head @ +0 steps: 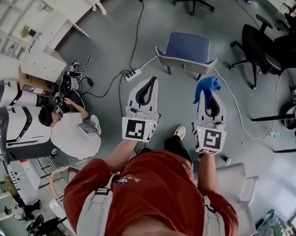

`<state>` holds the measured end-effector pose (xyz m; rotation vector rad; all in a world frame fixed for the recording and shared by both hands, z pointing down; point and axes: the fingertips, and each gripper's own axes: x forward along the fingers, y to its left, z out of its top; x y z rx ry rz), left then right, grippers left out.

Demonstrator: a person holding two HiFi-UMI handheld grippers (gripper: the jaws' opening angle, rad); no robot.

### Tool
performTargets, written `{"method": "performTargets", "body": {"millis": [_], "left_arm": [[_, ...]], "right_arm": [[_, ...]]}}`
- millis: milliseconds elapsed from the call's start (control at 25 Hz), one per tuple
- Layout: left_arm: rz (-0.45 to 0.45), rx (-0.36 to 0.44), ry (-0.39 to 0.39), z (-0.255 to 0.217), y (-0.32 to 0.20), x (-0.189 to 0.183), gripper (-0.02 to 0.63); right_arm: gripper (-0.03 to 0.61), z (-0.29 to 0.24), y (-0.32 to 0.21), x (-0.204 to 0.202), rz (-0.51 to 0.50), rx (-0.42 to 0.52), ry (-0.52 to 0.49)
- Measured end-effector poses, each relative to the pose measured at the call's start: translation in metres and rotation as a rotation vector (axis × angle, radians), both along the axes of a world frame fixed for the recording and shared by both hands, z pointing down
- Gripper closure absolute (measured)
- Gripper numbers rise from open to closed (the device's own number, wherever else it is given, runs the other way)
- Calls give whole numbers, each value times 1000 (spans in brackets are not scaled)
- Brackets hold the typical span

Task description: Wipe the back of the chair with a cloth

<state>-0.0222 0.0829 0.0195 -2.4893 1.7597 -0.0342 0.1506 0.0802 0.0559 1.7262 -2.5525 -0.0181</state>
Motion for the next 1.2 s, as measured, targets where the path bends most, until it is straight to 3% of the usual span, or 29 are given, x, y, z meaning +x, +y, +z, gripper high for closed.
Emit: {"method": "performTargets", "body": {"millis": [200, 400, 560, 800, 960, 1200], "left_arm": [[-26, -13, -19, 23, -30, 16, 600], [-3, -73, -18, 73, -57, 11, 600], [-6, -83, -33, 137, -82, -10, 600], [-9, -50, 0, 231, -103, -38, 600], [3, -80, 15, 323, -121, -76, 600], [-16, -113, 17, 421, -132, -119, 600]], "right_arm": [[529, 27, -33, 7, -73, -59, -6], [529, 80, -60, -18, -131, -116, -5], [529, 141, -83, -51, -159, -137, -13], [529, 249, -104, -95, -192, -258, 100], [529, 343, -126, -149, -238, -269, 168], [529, 443, -145, -200, -198, -313, 125]]}}
